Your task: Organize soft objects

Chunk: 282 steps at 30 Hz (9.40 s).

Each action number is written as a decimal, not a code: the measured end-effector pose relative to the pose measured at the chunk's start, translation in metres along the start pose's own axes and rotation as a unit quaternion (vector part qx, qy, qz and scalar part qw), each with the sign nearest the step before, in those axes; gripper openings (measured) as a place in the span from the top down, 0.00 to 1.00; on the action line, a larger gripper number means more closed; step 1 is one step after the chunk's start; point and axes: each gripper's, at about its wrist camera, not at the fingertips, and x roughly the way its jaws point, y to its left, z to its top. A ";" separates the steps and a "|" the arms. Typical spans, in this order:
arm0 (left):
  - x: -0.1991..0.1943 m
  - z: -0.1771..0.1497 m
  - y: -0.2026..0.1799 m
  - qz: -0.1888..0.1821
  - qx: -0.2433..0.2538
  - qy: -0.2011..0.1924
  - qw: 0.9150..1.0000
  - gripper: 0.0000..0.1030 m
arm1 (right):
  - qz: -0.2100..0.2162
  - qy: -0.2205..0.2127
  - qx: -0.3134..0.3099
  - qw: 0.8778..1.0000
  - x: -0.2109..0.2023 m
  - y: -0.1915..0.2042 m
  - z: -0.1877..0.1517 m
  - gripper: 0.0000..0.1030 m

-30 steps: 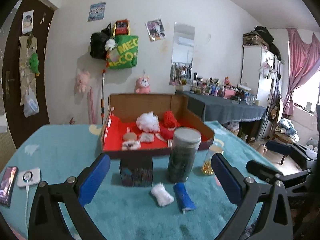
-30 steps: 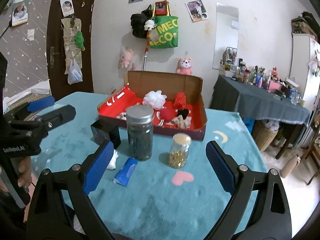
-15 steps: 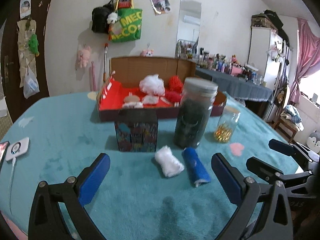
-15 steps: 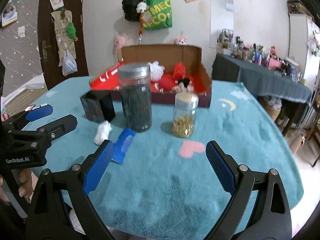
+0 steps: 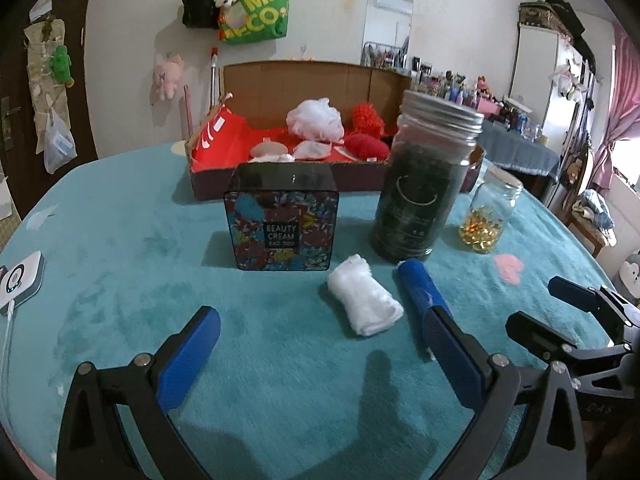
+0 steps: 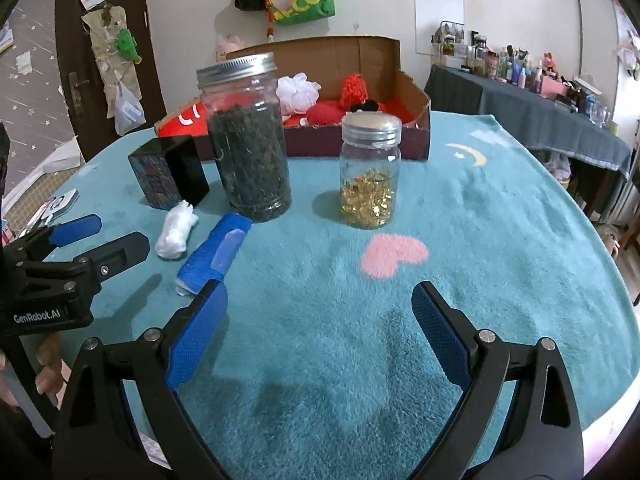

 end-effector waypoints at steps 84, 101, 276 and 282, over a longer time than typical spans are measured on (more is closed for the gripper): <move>0.015 0.016 -0.018 -0.096 0.043 0.053 0.993 0.84 | 0.113 0.014 -0.053 0.992 0.009 0.027 0.032 0.79; 0.004 0.022 0.043 -0.034 0.008 0.044 0.998 0.84 | 0.082 0.025 -0.023 0.996 -0.001 -0.017 0.027 0.79; 0.158 0.181 0.028 0.032 -0.016 0.171 0.985 0.00 | 0.024 0.207 0.034 0.977 0.170 -0.039 0.190 0.28; 0.159 0.180 0.029 0.031 -0.018 0.172 0.984 0.00 | 0.023 0.205 0.032 0.978 0.169 -0.039 0.189 0.28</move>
